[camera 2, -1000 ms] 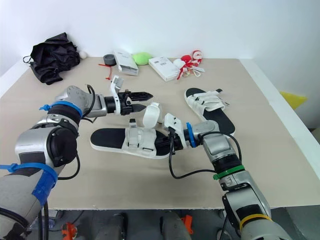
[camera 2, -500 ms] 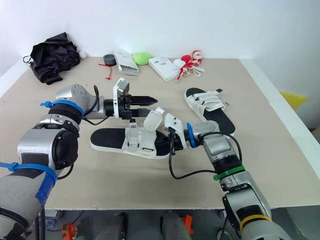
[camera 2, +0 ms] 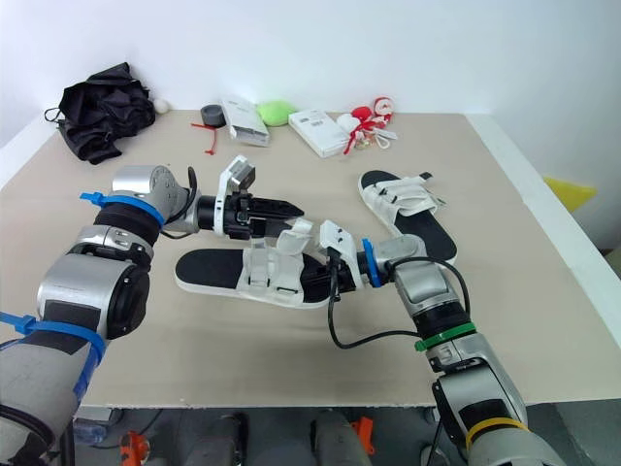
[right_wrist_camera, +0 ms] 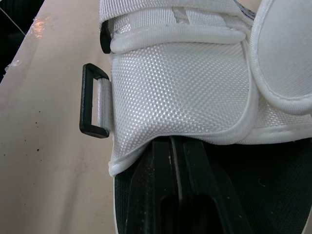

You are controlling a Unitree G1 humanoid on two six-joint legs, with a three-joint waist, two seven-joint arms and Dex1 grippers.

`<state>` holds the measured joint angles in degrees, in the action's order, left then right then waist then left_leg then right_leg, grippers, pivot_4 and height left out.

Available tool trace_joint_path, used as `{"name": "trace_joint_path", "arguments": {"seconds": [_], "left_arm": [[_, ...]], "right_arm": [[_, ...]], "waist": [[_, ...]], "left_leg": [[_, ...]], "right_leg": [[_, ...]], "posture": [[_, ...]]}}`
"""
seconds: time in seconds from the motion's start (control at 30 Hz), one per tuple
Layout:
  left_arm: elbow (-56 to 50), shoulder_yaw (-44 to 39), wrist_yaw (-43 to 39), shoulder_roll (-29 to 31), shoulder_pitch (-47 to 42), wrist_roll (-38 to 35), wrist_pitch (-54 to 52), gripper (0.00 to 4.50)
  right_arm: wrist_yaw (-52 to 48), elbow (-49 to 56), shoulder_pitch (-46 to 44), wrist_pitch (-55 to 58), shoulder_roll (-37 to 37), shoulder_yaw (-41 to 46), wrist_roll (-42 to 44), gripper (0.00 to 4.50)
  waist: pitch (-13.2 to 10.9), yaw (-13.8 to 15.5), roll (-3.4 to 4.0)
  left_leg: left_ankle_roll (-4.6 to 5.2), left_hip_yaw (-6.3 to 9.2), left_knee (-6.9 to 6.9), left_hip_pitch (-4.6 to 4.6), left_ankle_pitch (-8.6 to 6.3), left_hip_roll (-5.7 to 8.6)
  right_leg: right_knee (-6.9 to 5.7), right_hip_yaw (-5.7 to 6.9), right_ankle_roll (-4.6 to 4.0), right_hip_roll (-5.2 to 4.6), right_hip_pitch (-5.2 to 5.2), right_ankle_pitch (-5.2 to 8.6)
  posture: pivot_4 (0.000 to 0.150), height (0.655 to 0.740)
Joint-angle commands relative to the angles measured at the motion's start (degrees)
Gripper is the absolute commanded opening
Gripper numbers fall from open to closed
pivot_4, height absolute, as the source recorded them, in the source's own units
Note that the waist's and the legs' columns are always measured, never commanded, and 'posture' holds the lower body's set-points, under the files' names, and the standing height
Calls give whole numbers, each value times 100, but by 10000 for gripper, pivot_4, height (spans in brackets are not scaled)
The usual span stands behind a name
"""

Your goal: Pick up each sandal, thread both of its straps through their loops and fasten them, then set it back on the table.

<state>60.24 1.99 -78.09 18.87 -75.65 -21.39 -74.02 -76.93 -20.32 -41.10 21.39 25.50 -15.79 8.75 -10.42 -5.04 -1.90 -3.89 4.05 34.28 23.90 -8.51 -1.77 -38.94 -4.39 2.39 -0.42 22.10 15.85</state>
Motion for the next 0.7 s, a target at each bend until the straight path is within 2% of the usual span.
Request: {"name": "trace_joint_path", "arguments": {"seconds": [0.03,0.23,0.4,0.5,0.6,0.7], "left_arm": [[-733,407,-577,181,111,-254,-341,37280],[-2606,1782,-1236,730,1072,-477,-512,37280],[-3384,2395,-1029,1090,1778,-243,-56,37280],[-3396,2241,-815,1071,1806,-325,-70,37280],[-3045,1727,-628,864,1525,-598,-379,37280],[-1785,583,108,373,830,-812,-667,37280]], "right_arm": [[106,-291,265,185,67,-329,-291,0],[122,-299,264,178,58,-324,-291,0],[129,-304,258,175,53,-323,-291,0],[127,-308,254,177,59,-333,-300,0],[123,-324,241,174,61,-334,-302,0],[132,-384,203,140,45,-335,-314,0]], "waist": [[0,0,0],[0,-13,2],[2,-11,4],[3,-8,3],[4,0,4],[3,17,3]], "left_leg": [[0,0,0,0,0,0],[0,-1,0,1,0,-1],[2,1,-1,-1,-1,-4],[9,-2,-3,-8,-6,-4],[10,-1,-2,-11,-6,-4],[11,1,6,-8,-5,-2]], "right_leg": [[0,0,0,0,0,0],[0,-3,-1,0,0,0],[-3,-2,-6,0,0,4],[-2,-3,-9,0,-6,11],[-3,-3,-8,0,-10,11],[-3,0,-8,1,-10,11]], "posture": [[1500,7380],[1500,7380],[1500,7380],[1500,7380],[1500,7380],[1500,7380]]}}
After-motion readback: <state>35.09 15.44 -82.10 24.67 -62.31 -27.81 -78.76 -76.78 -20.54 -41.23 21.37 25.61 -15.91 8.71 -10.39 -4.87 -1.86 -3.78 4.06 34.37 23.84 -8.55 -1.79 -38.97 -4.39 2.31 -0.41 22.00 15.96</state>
